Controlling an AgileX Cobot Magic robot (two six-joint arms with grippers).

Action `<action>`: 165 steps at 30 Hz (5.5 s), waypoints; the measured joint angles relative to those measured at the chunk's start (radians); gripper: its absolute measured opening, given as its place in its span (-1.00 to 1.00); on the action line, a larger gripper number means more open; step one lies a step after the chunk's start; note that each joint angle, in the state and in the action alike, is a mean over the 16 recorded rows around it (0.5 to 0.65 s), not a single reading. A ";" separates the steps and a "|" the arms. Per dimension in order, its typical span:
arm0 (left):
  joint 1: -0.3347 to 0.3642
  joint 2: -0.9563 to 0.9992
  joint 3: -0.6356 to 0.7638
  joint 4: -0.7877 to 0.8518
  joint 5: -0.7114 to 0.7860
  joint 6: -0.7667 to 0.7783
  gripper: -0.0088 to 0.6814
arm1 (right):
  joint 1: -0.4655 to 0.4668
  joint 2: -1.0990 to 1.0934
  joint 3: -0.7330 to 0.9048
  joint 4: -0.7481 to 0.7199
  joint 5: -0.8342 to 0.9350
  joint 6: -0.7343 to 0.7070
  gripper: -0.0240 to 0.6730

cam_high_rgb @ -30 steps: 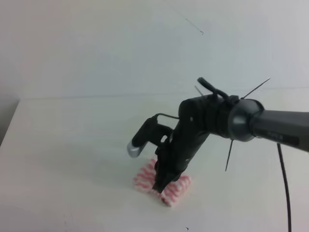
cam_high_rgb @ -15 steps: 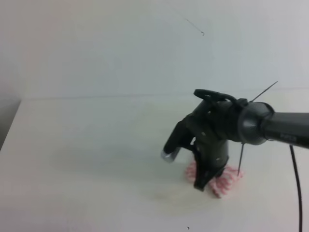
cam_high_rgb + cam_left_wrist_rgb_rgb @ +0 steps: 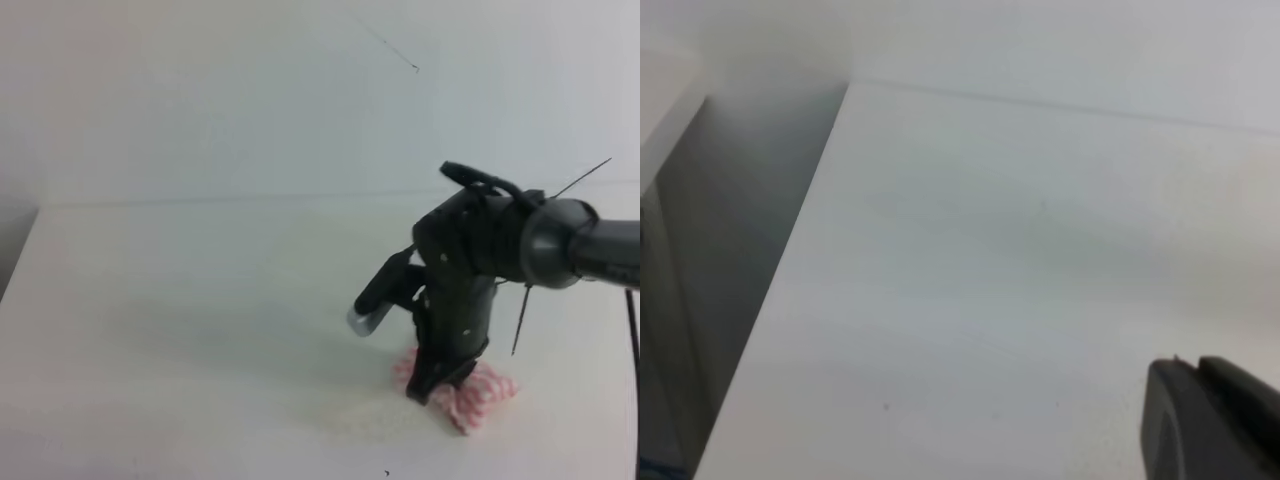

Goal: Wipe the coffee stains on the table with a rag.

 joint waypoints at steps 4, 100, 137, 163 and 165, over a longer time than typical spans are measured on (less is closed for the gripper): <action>0.000 -0.002 0.003 0.000 -0.001 0.000 -0.97 | 0.101 -0.001 0.000 0.044 -0.014 -0.030 -0.85; -0.001 -0.002 0.003 0.000 -0.001 0.000 -0.97 | 0.061 0.138 -0.298 -0.123 0.066 0.251 -0.89; -0.001 -0.002 0.003 0.000 -0.001 0.000 -0.97 | -0.208 -0.199 0.167 0.088 -0.168 0.209 -0.88; -0.001 0.000 0.000 0.000 0.000 0.000 -0.97 | -0.236 -0.301 0.079 0.258 -0.088 0.086 0.10; -0.001 0.000 0.000 0.000 0.000 0.000 -0.97 | -0.236 -0.368 0.079 0.245 -0.083 0.083 -0.03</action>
